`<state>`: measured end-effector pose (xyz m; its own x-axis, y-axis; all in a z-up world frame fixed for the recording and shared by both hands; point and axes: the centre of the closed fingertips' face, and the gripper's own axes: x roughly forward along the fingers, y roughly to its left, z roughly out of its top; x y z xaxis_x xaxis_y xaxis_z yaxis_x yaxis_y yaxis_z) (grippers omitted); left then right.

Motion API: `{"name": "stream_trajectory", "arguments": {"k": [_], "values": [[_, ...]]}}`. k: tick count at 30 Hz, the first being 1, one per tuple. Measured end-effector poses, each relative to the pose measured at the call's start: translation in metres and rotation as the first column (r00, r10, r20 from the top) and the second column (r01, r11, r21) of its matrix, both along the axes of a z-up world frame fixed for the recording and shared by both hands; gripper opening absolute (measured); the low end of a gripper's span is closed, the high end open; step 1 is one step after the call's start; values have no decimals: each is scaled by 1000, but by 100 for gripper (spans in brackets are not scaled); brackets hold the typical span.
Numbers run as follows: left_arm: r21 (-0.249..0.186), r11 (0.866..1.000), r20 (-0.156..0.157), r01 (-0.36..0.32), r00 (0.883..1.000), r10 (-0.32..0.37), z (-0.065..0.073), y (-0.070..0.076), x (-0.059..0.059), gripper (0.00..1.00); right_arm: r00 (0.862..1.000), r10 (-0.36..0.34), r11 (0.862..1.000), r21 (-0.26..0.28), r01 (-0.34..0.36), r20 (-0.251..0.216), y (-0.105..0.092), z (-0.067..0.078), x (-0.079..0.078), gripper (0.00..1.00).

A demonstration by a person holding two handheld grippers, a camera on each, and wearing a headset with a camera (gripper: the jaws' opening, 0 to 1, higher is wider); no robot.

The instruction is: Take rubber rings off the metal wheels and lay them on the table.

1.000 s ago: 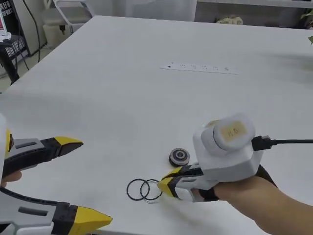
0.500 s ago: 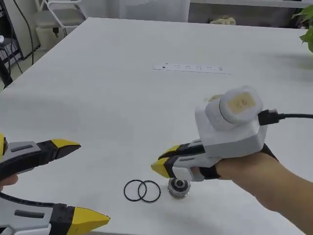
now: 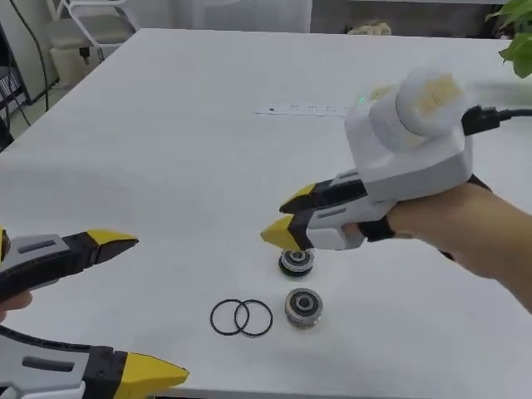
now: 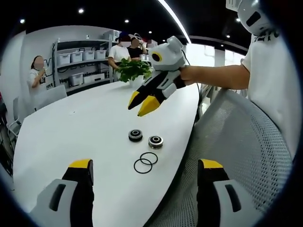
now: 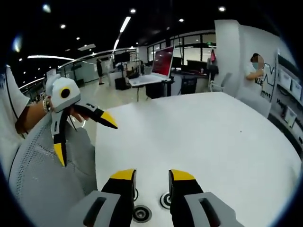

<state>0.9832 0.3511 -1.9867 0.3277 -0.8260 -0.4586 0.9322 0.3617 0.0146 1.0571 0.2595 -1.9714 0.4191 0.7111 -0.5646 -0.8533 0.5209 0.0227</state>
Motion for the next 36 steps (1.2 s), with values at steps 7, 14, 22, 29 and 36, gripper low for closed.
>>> {"name": "stream_trajectory", "arguments": {"k": [7, 14, 22, 29, 36], "values": [[27, 998, 34, 61, 998, -62, 17, -4, 4, 90, 999, -7, 1000, 23, 7, 31, -10, 7, 16, 31], [85, 991, 92, 105, 989, -113, 43, -5, 18, 90, 999, -28, 998, 52, 27, 30, -28, -9, 21, 31], [101, 979, 139, 177, 972, -190, 60, -27, 36, 89, 1000, -24, 997, 74, 24, -5, -41, -37, 16, 32], [96, 963, 173, 252, 949, -265, 62, -71, 57, 85, 999, -26, 999, 27, 28, -45, -51, -67, 10, 34], [74, 952, 168, 298, 937, -306, 52, -107, 73, 78, 997, -35, 999, -2, 35, -73, -59, -82, 6, 36]]}}
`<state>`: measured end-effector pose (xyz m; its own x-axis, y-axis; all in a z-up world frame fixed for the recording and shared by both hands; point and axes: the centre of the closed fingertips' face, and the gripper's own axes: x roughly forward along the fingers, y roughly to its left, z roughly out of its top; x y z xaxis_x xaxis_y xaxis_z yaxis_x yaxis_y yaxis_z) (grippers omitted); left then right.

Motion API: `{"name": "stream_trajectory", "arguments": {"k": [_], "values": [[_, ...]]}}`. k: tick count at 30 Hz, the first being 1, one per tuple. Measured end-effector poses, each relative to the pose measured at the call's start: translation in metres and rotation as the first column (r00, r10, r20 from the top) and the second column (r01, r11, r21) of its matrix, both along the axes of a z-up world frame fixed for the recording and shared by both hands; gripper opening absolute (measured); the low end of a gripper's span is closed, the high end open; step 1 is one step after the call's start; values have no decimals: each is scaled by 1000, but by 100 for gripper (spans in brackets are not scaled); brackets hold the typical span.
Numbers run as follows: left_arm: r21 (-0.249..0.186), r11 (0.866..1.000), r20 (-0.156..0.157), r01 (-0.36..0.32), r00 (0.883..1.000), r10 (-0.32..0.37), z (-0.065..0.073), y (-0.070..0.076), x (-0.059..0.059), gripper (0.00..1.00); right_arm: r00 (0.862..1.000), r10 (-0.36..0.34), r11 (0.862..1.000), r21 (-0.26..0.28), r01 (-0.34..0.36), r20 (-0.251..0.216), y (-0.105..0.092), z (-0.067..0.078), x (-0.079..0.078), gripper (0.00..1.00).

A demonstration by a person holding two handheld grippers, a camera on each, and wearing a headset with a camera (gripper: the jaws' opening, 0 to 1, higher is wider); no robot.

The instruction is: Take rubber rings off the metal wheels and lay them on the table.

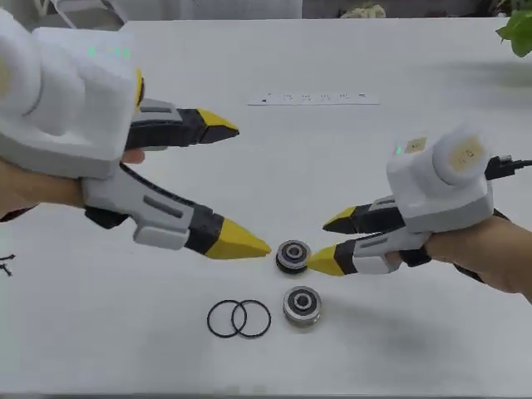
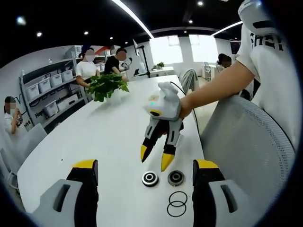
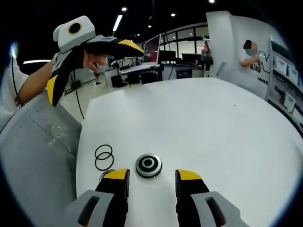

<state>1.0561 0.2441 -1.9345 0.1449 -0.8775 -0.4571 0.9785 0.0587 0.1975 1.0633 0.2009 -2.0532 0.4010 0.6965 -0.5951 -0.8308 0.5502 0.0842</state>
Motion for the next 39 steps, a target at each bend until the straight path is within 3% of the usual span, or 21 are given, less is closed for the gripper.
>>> {"name": "stream_trajectory", "arguments": {"k": [5, 12, 14, 17, 20, 22, 24, 26, 30, 33, 37, 39], "values": [[-24, 1000, -21, 12, 1000, -13, -15, -19, 9, 75, 1000, 7, 1000, -16, -7, -15, 1, -9, -1, 35], [-30, 999, -49, 23, 998, -24, -42, -37, 15, 60, 1000, 13, 999, -29, -14, -14, 3, -14, -2, 33], [-10, 1000, -69, -12, 998, 11, -57, -38, 18, 60, 1000, -5, 999, -32, 5, -3, 2, -14, 1, 31], [7, 998, -59, -59, 996, 60, -76, -37, 22, 60, 1000, -25, 999, -23, 25, 1, -1, -14, 4, 30], [6, 995, -108, -97, 989, 98, -93, -36, 21, 56, 999, -32, 999, -15, 32, 2, -1, -14, 5, 29], [1, 994, -108, -111, 988, 110, -98, -36, 23, 49, 1000, -26, 999, -18, 26, 0, 0, -15, 4, 29], [-6, 991, -137, -135, 982, 133, -104, -35, 23, 41, 1000, -15, 999, -30, 14, -4, 0, -18, 2, 29], [9, 992, -129, -125, 984, 125, -108, -35, 21, 35, 1000, -9, 999, -41, 8, -9, -1, -21, 1, 29], [14, 992, -119, -129, 984, 130, -111, -37, 21, 29, 1000, 1, 999, -45, -1, -13, 1, -23, -1, 29], [13, 991, -161, -134, 978, 134, -116, -39, 18, 23, 1000, 19, 998, -53, -20, -14, 6, -25, -3, 29], [39, 991, -145, -129, 980, 134, -125, -38, 17, 16, 999, 31, 997, -67, -32, -11, 8, -28, -4, 28], [49, 988, -153, -146, 977, 151, -128, -38, 19, 16, 999, 33, 997, -69, -34, -14, 9, -30, -5, 28]]}}
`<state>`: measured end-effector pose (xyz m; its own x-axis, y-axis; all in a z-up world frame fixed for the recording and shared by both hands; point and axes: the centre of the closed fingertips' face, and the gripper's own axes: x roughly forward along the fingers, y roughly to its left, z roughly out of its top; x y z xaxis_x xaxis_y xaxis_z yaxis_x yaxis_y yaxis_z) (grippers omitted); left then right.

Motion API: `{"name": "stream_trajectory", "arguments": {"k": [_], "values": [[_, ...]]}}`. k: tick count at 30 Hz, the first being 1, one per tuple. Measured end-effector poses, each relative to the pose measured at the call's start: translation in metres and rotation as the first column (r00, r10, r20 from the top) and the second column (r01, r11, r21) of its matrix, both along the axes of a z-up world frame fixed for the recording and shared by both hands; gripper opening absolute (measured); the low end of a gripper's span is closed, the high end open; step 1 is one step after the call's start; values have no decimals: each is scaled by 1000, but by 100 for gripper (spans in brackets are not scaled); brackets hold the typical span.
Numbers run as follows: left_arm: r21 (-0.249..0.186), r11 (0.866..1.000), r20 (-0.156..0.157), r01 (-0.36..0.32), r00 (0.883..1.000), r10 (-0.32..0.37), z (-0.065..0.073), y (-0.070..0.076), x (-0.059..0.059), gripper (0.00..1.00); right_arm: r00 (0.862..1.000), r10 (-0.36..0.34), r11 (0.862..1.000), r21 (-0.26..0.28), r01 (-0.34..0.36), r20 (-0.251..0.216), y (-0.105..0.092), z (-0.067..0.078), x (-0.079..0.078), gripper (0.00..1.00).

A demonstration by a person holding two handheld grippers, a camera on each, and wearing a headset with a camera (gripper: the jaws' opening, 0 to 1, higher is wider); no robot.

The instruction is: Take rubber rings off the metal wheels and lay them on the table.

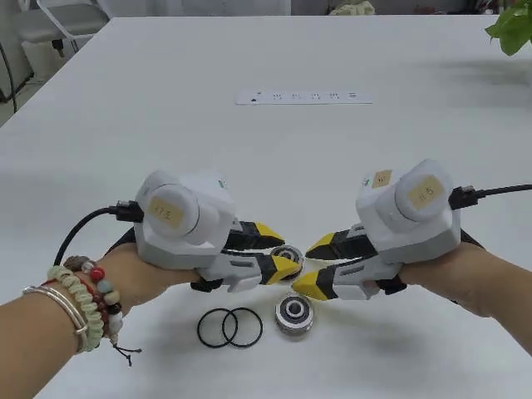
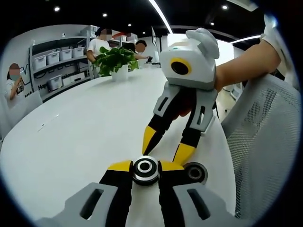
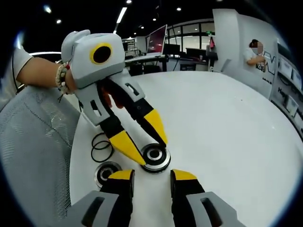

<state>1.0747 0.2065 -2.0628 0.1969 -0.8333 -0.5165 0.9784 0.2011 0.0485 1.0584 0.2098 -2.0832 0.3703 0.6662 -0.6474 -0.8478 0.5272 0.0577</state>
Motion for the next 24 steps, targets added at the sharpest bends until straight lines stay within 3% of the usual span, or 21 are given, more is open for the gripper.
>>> {"name": "stream_trajectory", "arguments": {"k": [1, 5, 7, 17, 21, 24], "values": [[-12, 1000, 2, -8, 1000, 8, 2, -1, 1, 16, 1000, -1, 1000, -1, 1, -2, 0, -1, 0, 27], [10, 1000, 20, -14, 1000, 14, 0, 1, 2, 11, 1000, -12, 1000, 20, 12, -7, 2, 0, 0, 26], [4, 1000, 0, -6, 1000, 6, 0, 2, 0, 8, 1000, -12, 1000, 19, 12, 4, 4, 0, 1, 26], [0, 1000, -1, -12, 1000, 12, 0, 1, 0, 8, 998, -33, 999, 27, 31, 49, 7, 3, 9, 29], [-2, 1000, -3, -12, 1000, 12, 0, 1, 0, 8, 998, -22, 1000, 21, 21, 61, 7, 5, 10, 22], [-2, 1000, -4, -13, 1000, 13, 0, 1, -1, 8, 999, -20, 999, 34, 19, 43, 4, 6, 8, 21]]}}
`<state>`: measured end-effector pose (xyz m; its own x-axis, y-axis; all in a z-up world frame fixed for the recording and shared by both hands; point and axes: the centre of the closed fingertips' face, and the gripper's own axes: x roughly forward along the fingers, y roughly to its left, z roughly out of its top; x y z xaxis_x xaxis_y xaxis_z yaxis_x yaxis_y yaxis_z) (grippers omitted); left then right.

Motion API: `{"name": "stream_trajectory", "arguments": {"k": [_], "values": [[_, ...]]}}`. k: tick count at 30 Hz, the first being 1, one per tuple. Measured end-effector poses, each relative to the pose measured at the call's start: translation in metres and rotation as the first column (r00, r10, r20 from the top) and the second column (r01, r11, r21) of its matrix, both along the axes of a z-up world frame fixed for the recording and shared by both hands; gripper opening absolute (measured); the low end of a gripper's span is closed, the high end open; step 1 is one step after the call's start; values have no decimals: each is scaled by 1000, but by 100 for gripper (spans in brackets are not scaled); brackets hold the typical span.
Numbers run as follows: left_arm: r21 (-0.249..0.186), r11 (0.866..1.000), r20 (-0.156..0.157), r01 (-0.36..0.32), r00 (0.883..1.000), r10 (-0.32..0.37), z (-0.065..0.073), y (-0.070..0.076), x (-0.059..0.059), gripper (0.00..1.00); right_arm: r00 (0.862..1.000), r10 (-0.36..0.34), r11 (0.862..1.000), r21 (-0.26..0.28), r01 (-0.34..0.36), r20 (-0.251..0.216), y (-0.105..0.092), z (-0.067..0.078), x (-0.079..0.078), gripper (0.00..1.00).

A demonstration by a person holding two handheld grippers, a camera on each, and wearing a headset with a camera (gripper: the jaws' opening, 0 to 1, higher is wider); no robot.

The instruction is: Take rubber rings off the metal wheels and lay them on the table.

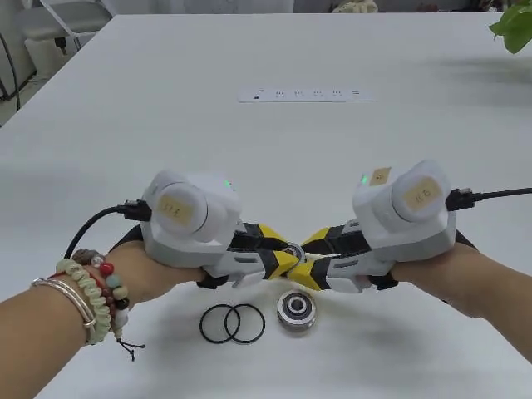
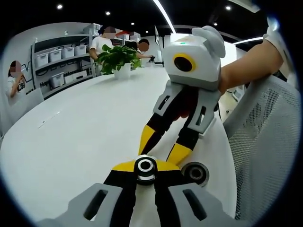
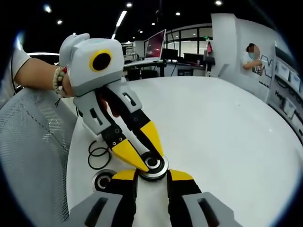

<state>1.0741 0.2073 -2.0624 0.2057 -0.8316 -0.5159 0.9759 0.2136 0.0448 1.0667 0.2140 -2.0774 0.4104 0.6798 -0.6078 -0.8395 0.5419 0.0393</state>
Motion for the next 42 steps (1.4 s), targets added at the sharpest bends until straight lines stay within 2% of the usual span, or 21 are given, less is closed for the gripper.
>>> {"name": "stream_trajectory", "arguments": {"k": [10, 14, 15, 16, 17, 20, 23, 25, 26, 27, 28, 29, 30, 32, 33, 34, 35, 38, 41, 42], "values": [[2, 1000, -2, -1, 1000, 1, 0, 0, -1, 8, 1000, 17, 1000, 2, -17, -25, -3, 0, -3, 18], [3, 1000, -4, -4, 1000, 4, 0, -1, 0, 8, 999, 29, 999, -18, -30, -25, -7, -2, -5, 10], [2, 1000, -5, -6, 1000, 6, 0, -1, -1, 8, 1000, 30, 998, -55, -30, -7, -13, -4, -3, 6], [2, 1000, -5, -6, 1000, 6, 0, -1, 0, 8, 1000, 28, 998, -50, -28, -11, -12, -4, -3, 1], [3, 1000, -5, -6, 1000, 6, 0, -1, 0, 8, 999, 21, 999, -29, -22, -26, -11, -3, -4, 1], [2, 1000, -4, -6, 1000, 6, 0, -1, 0, 8, 1000, 21, 999, -34, -22, -17, -11, -3, -3, 0], [3, 1000, -2, -5, 1000, 5, 0, -1, 0, 8, 1000, -14, 999, -43, 13, -28, -12, -4, 1, 0], [5, 1000, 0, -4, 1000, 4, 0, 0, 0, 8, 996, -56, 998, -35, 53, -70, -13, -4, 1, 0], [5, 1000, -1, -4, 1000, 4, 0, 0, 0, 8, 991, -87, 996, -23, 85, -103, -14, -5, 2, 0], [5, 1000, -1, -4, 1000, 4, 0, 0, 0, 8, 980, -130, 991, 0, 131, -154, -14, -5, 2, 0], [4, 1000, -3, -3, 1000, 3, 0, 0, 0, 8, 951, -192, 978, 36, 206, -242, -15, -5, 3, 0], [4, 1000, -4, -4, 1000, 4, 0, 0, 0, 8, 925, -229, 965, 55, 256, -303, -16, -6, 3, 0], [4, 1000, -3, -3, 1000, 3, 0, 0, 0, 8, 892, -268, 945, 84, 318, -365, -16, -6, 4, 0], [5, 1000, -1, -3, 1000, 3, 0, 1, 0, 8, 879, -280, 933, 105, 343, -386, -18, -6, 5, 0], [5, 1000, -1, -3, 1000, 3, 0, 1, 0, 8, 866, -297, 924, 109, 367, -402, -18, -6, 5, 0], [6, 1000, 0, 0, 1000, 0, 0, 1, 0, 8, 845, -322, 910, 105, 400, -427, -19, -6, 5, 0], [6, 1000, 3, 1, 1000, -1, 0, 1, 0, 8, 834, -332, 904, 105, 415, -440, -19, -5, 4, 0], [5, 1000, 4, 2, 1000, -2, -1, 1, 0, 8, 841, -320, 907, 114, 405, -435, -20, -4, 3, 0], [7, 1000, 7, 4, 1000, -4, -1, 1, 0, 8, 832, -324, 900, 123, 418, -451, -18, -2, 1, 0], [7, 1000, 8, 4, 1000, -5, -1, 1, 0, 8, 833, -323, 901, 123, 416, -450, -18, -2, 1, 0]]}}
